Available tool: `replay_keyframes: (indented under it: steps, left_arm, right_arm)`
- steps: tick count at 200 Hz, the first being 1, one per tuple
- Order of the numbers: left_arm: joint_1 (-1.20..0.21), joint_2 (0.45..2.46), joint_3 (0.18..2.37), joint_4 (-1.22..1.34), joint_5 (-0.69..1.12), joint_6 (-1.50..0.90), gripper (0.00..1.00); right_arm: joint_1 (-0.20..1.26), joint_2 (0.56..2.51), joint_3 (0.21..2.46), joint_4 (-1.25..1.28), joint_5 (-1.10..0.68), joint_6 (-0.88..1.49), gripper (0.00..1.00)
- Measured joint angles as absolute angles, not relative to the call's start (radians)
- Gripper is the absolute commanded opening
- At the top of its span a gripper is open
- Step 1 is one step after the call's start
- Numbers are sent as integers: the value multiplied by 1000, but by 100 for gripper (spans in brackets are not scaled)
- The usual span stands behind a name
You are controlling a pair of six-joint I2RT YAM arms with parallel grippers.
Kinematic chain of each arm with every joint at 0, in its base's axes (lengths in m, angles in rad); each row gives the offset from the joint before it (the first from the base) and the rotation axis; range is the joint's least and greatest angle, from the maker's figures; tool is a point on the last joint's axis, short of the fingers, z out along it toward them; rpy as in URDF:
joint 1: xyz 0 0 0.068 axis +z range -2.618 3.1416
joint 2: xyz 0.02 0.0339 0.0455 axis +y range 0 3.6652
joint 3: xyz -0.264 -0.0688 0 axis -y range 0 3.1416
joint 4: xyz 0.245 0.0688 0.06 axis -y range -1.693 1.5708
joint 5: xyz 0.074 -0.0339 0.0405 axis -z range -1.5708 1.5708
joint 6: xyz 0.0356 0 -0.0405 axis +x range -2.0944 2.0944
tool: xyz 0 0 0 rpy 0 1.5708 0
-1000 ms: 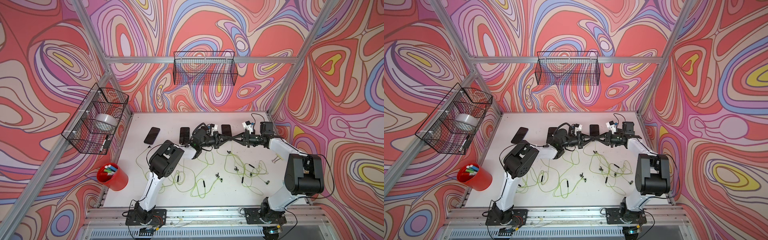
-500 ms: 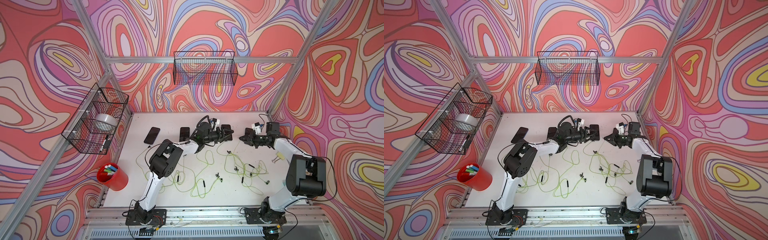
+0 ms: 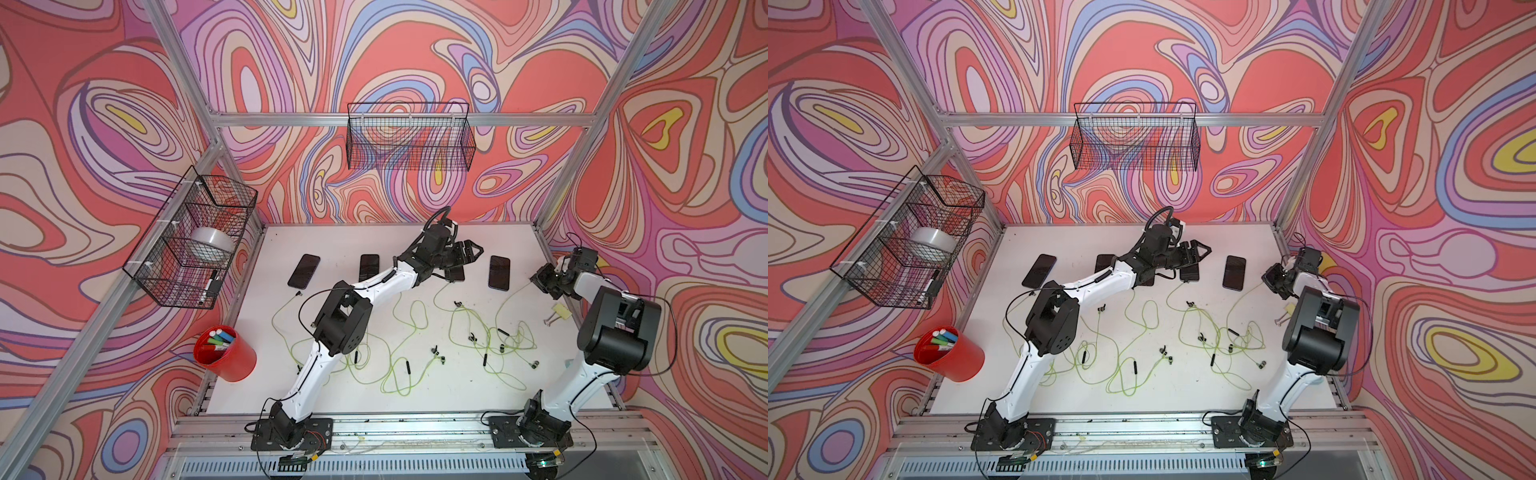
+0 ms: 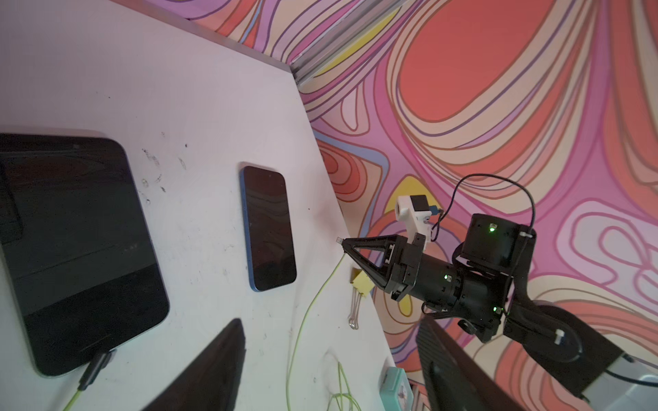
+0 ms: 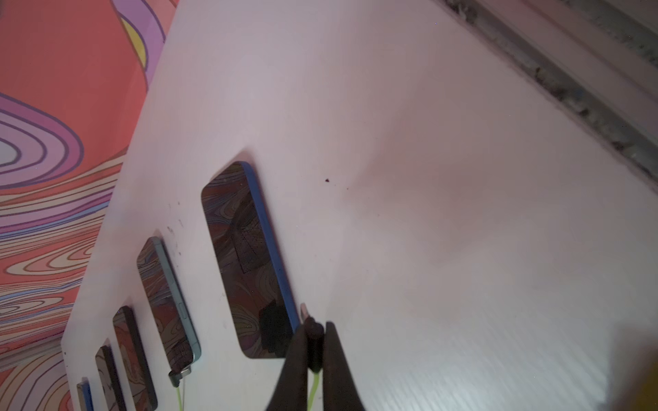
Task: Plug wired earphones into phones
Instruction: Move the phone to the center of the board.
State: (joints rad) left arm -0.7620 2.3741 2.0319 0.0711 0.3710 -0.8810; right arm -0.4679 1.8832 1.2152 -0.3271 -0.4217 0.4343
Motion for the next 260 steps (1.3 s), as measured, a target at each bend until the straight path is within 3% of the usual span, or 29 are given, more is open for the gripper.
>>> replay_keyframes:
  steps: [92, 194, 260]
  left_arm:
    - [-781, 2495, 2312, -286, 62, -653, 90]
    - [-795, 2614, 2412, -315, 23, -610, 86]
    - [-804, 2648, 2509, -372, -1, -576, 83]
  right_arm:
    - [-465, 1982, 1274, -308, -434, 396, 0]
    - [-395, 2164, 1465, -331, -481, 356, 0]
    - [-307, 2151, 1410, -271, -517, 340, 0]
